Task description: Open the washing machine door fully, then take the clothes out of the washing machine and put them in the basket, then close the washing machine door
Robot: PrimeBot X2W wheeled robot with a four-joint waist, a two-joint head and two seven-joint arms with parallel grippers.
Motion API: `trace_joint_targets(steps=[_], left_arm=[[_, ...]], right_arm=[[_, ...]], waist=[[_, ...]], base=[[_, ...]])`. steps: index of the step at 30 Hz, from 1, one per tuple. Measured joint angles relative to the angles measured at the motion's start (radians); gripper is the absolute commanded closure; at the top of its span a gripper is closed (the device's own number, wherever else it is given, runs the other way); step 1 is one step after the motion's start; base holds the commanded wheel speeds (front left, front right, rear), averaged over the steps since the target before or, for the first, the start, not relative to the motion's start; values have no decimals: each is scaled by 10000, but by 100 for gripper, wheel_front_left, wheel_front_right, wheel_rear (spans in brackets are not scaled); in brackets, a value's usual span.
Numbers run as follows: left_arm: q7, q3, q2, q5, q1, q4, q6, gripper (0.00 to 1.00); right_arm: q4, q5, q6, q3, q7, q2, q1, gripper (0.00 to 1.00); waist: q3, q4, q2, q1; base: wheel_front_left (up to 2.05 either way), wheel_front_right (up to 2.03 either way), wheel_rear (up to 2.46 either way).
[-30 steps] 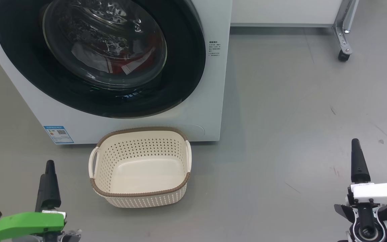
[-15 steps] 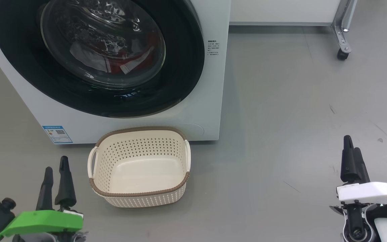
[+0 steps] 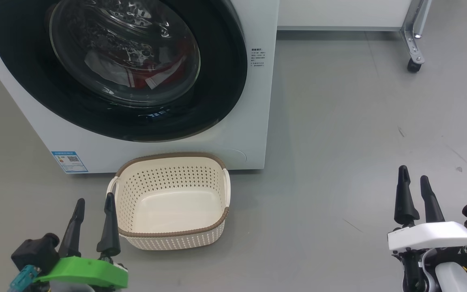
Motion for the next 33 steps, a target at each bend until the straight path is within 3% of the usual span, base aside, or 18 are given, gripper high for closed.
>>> trace_joint_targets(steps=[13,17,33], left_arm=[[-408,-445,12,2892,119,389,393,0],[-514,-485,12,3601,222,571,510,0],[-523,-750,13,4278,299,1732,1016,0]], right_arm=[[353,-2341,-282,598,-355,-56,-48,0],[709,-3365,-533,957,-458,-176,-54,0],[1563,-4052,-970,1373,-410,-288,-98,0]], waist=[[-46,-45,0,0],[-74,-85,0,0],[-43,-120,0,0]], base=[[0,0,0],[0,0,0],[0,0,0]])
